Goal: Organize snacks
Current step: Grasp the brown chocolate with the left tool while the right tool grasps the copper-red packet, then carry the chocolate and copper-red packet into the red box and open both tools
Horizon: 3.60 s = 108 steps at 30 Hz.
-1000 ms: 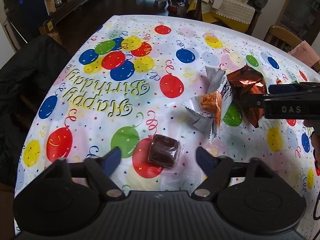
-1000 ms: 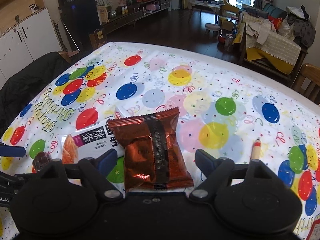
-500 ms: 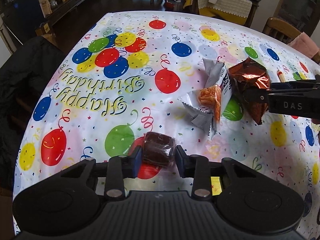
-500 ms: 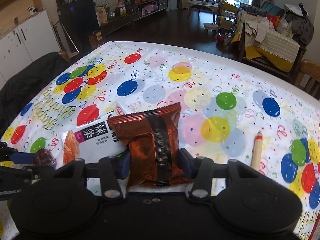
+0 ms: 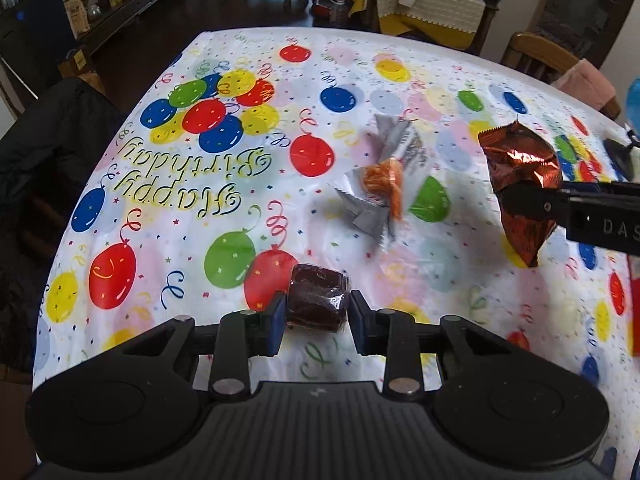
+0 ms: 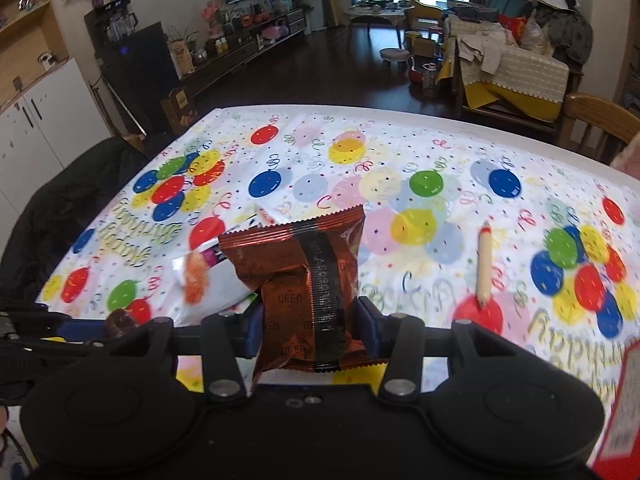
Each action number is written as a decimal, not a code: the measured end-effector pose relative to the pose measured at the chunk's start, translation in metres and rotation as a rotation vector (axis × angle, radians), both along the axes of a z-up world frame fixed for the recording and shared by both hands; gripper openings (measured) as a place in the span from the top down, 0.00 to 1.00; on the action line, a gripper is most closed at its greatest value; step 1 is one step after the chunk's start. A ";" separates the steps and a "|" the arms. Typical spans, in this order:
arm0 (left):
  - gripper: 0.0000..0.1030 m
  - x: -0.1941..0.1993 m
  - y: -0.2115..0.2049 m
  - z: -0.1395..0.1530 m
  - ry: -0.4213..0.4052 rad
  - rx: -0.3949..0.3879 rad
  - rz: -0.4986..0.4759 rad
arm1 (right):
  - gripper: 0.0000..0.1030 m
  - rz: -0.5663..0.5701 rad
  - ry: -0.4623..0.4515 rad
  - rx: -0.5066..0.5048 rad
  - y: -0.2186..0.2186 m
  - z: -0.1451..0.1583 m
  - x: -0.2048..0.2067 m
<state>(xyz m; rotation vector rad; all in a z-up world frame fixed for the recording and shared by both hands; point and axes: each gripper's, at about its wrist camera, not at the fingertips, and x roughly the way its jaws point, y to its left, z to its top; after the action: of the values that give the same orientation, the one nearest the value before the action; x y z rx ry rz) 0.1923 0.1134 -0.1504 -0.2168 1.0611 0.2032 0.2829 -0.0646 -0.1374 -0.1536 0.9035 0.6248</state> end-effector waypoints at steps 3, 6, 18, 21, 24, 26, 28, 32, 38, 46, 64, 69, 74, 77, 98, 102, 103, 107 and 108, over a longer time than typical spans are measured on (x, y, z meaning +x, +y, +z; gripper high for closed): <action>0.69 -0.009 -0.004 0.011 -0.011 -0.006 -0.016 | 0.57 -0.022 -0.007 0.007 -0.008 0.012 -0.017; 0.69 -0.020 -0.010 0.025 -0.037 -0.009 -0.036 | 0.57 -0.047 -0.017 0.013 -0.018 0.025 -0.033; 0.69 -0.058 -0.038 0.079 -0.151 -0.010 -0.137 | 0.57 -0.174 -0.052 0.034 -0.063 0.073 -0.100; 0.69 -0.066 -0.049 0.092 -0.183 -0.011 -0.173 | 0.57 -0.207 -0.074 0.041 -0.074 0.085 -0.119; 0.69 -0.073 -0.061 0.104 -0.215 -0.011 -0.213 | 0.57 -0.238 -0.091 0.053 -0.085 0.096 -0.136; 0.69 -0.078 -0.070 0.112 -0.232 -0.013 -0.240 | 0.57 -0.260 -0.103 0.052 -0.091 0.103 -0.147; 0.69 -0.081 -0.080 0.119 -0.250 -0.017 -0.267 | 0.57 -0.286 -0.111 0.051 -0.098 0.109 -0.155; 0.69 -0.084 -0.100 0.134 -0.277 -0.021 -0.323 | 0.57 -0.331 -0.135 0.050 -0.113 0.120 -0.168; 0.69 -0.077 -0.132 0.148 -0.304 -0.018 -0.391 | 0.57 -0.391 -0.168 0.038 -0.143 0.132 -0.174; 0.69 -0.049 -0.188 0.155 -0.309 -0.025 -0.460 | 0.57 -0.479 -0.177 0.037 -0.203 0.133 -0.164; 0.69 0.013 -0.313 0.132 -0.236 -0.030 -0.530 | 0.56 -0.583 -0.126 0.015 -0.336 0.109 -0.128; 0.69 0.035 -0.338 0.117 -0.198 -0.024 -0.530 | 0.56 -0.610 -0.102 -0.001 -0.363 0.095 -0.111; 0.69 0.051 -0.363 0.107 -0.181 -0.005 -0.558 | 0.56 -0.621 -0.077 -0.015 -0.385 0.080 -0.093; 0.69 0.059 -0.377 0.102 -0.173 0.010 -0.574 | 0.56 -0.623 -0.062 -0.026 -0.393 0.071 -0.083; 0.69 0.107 -0.428 0.045 -0.050 0.097 -0.661 | 0.56 -0.590 0.056 -0.101 -0.409 0.018 -0.040; 0.69 0.110 -0.429 0.038 -0.029 0.092 -0.663 | 0.54 -0.580 0.049 -0.111 -0.407 0.017 -0.039; 0.69 0.111 -0.429 0.037 -0.025 0.095 -0.662 | 0.54 -0.578 0.050 -0.110 -0.406 0.017 -0.040; 0.69 0.111 -0.430 0.035 -0.016 0.095 -0.661 | 0.50 -0.578 0.048 -0.110 -0.406 0.018 -0.041; 0.69 0.111 -0.430 0.035 -0.016 0.095 -0.662 | 0.49 -0.577 0.047 -0.110 -0.406 0.018 -0.042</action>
<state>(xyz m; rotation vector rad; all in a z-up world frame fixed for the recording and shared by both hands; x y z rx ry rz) 0.3035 -0.3168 -0.1155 0.2218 1.0516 -0.3436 0.2414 -0.4706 -0.1190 0.0267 0.9722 0.0424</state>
